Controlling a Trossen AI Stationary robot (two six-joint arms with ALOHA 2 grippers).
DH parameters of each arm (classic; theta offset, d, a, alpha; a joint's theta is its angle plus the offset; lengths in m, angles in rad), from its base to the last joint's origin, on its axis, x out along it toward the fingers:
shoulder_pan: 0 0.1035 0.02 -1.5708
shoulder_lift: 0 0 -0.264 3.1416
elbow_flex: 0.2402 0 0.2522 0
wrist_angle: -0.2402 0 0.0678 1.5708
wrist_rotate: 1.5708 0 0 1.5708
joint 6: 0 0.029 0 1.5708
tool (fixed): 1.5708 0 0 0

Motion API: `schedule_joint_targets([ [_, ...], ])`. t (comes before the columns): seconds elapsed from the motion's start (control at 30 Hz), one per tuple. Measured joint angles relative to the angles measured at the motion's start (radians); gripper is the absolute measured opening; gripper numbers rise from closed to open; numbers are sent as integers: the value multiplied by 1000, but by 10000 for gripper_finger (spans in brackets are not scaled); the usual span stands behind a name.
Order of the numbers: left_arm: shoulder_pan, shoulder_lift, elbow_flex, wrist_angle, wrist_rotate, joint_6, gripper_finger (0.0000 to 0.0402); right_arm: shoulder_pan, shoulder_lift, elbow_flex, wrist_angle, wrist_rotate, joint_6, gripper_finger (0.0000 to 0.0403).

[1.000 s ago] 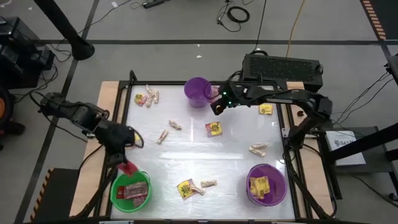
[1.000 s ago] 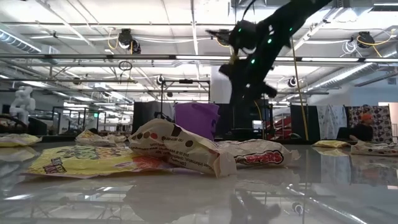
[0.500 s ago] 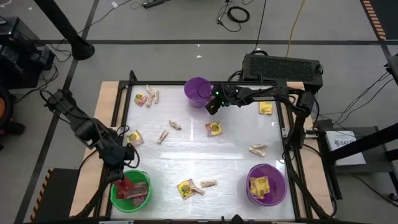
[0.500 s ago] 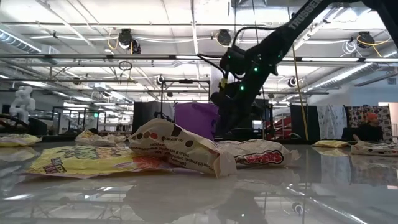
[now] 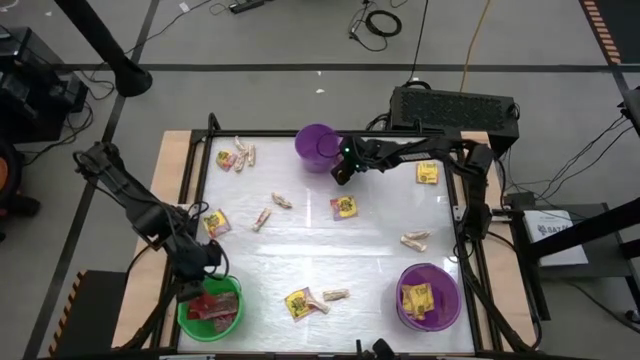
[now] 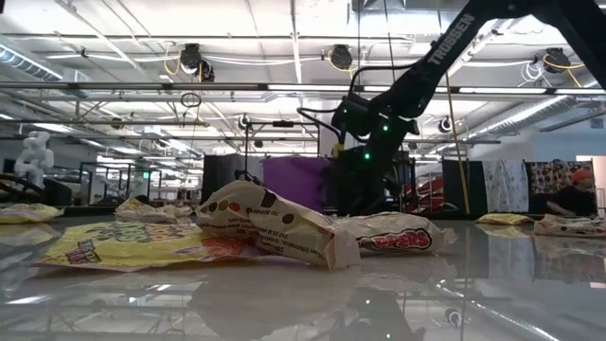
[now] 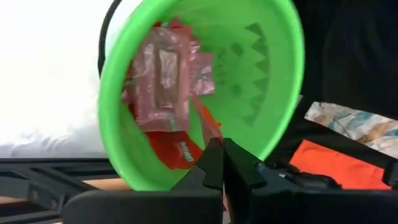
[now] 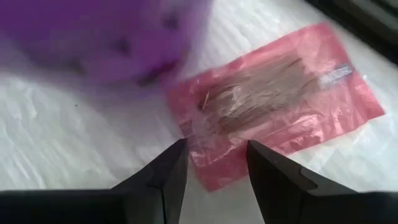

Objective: Sort candy by brand, put in halloween buckets
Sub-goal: Put the red candy into the green bucket

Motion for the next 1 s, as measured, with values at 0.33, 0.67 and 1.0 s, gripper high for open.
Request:
schedule_joint_targets([
  [0.33,0,2,-19,31,17,4,0,0,16,2,1,3,1,157],
  [0.67,0,2,-19,44,-49,19,8,20,17,3,-33,14,3,157],
  [1.0,0,11,-19,44,-171,34,23,21,18,2,-36,11,3,157],
])
